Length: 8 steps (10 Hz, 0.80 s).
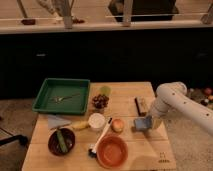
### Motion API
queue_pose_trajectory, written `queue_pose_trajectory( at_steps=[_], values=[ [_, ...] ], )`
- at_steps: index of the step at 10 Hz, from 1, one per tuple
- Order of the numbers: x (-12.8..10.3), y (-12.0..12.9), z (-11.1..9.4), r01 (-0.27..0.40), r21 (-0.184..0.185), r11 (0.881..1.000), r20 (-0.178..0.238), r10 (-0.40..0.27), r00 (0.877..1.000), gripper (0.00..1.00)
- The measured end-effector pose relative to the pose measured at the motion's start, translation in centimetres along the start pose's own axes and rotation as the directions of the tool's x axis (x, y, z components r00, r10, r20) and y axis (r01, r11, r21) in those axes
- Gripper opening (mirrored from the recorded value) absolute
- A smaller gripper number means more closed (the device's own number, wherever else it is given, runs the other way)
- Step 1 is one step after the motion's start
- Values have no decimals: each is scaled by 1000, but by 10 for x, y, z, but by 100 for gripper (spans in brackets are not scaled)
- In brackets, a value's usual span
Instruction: Place sponge in tray
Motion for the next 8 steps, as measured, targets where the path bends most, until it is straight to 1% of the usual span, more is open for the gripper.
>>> queue_pose_trajectory(
  at_steps=[1, 2, 4, 8],
  values=[
    [-1, -1, -10, 3, 24, 1000, -4, -3, 1000, 0],
    [-3, -3, -16, 7, 39, 999, -8, -7, 1000, 0],
    [-10, -7, -34, 21, 78, 997, -22, -19, 1000, 0],
    [-21, -7, -56, 50, 126, 991, -43, -44, 998, 0]
  ],
)
